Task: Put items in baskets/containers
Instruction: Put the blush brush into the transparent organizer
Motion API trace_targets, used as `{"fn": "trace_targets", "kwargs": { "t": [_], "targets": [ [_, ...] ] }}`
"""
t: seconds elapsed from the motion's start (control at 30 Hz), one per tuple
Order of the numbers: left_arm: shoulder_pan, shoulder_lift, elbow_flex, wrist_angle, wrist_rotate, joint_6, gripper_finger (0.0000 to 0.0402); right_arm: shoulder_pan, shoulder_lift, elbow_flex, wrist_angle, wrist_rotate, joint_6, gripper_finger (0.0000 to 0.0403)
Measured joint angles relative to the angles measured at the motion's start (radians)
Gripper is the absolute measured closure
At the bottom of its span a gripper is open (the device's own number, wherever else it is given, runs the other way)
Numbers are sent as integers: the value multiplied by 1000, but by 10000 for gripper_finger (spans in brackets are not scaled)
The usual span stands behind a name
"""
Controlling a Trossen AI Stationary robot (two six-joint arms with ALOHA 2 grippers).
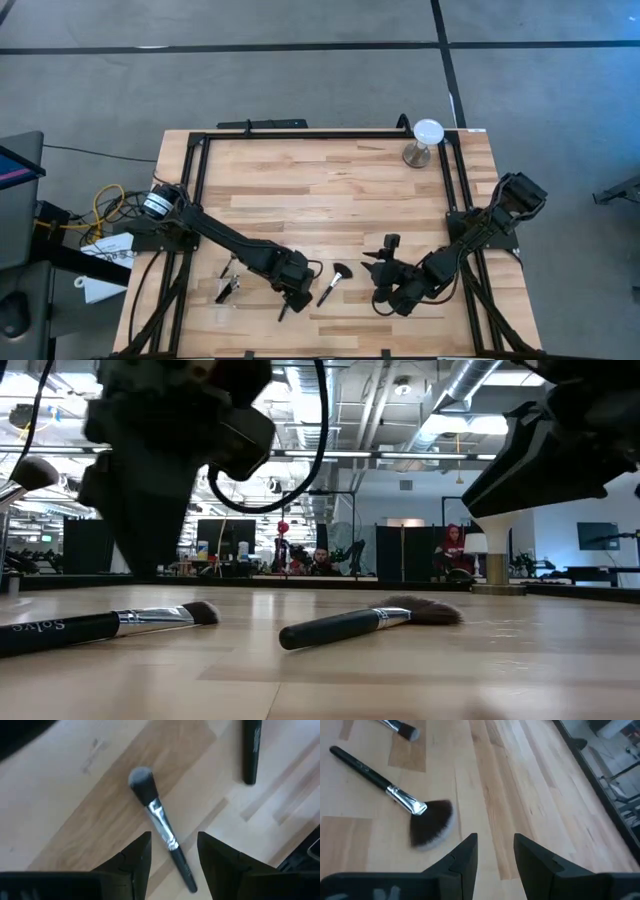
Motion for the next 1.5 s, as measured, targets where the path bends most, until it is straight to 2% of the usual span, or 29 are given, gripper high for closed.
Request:
{"fn": "trace_targets", "kwargs": {
  "t": [0.43,0.77,0.87,1.2,1.5],
  "targets": [
    [16,63,0,31,41,-79,246,-47,0,0,-38,2,-46,285],
    [20,115,5,6,51,-64,249,-36,0,0,-37,1,12,285],
    [22,114,6,-32,53,-48,265,-31,0,0,-37,0,34,285],
    [31,114,4,-108,60,4,363,-4,0,0,-30,0,61,285],
    [64,84,-3,-131,112,94,355,-3,0,0,-29,1,62,285]
  ]
}}
